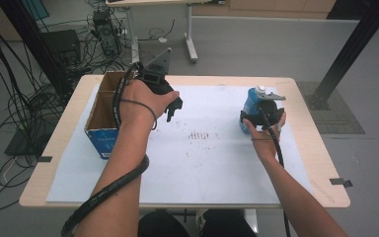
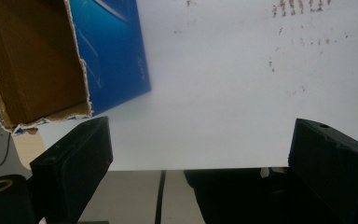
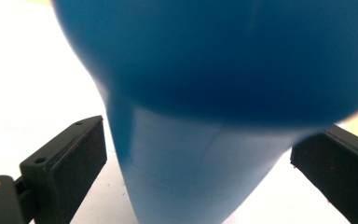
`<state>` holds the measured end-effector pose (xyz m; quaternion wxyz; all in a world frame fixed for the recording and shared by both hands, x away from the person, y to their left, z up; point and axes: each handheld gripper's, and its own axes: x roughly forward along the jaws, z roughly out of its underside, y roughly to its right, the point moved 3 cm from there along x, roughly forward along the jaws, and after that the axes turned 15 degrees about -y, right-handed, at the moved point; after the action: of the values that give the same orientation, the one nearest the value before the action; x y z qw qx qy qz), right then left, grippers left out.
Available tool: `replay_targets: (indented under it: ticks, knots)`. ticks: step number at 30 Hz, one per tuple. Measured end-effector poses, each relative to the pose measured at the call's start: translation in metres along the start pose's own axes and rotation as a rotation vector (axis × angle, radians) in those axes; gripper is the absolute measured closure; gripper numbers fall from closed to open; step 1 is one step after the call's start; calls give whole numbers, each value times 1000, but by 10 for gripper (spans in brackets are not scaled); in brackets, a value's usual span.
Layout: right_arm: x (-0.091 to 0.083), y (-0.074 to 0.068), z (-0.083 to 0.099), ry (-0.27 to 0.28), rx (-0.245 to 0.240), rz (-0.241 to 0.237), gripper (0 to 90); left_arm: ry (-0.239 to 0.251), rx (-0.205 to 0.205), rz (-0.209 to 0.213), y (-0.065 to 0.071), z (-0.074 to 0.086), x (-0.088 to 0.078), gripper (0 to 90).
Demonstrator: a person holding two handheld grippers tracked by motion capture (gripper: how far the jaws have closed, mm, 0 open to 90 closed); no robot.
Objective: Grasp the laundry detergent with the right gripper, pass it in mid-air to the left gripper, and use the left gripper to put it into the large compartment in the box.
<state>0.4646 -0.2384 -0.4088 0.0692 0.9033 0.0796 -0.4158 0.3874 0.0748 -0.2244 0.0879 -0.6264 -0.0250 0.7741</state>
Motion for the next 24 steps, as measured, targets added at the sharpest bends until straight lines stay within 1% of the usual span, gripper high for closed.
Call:
replay_targets:
  ticks: [2,12,14,15,16,17,19,20,21,24]
  knots:
    - [0,0,0,-1,2,-3,35,4,-4,7,-1,0,-1,66]
    - [0,-1,0,-2,0,-6,38,5,1,3,2,0,1,65]
    - [0,-1,0,-4,-3,-8,39,3,4,1,0,0,1,66]
    - [0,0,0,-5,-3,-6,39,4,-1,0,0,1,0,66]
    - [0,0,0,-6,-3,-6,39,1,4,0,-1,1,0,66]
    - [1,0,0,-7,-3,-7,39,6,-4,3,-1,1,0,65]
    - [1,0,1,-9,3,-8,40,4,1,1,-2,1,0,66]
    - [1,-1,1,-9,6,-12,43,6,-6,1,-1,1,1,66]
    - [2,-1,1,-9,6,-14,46,2,-1,0,-2,1,1,66]
    - [2,-2,0,-4,-3,-12,68,0,-3,0,-2,1,3,66]
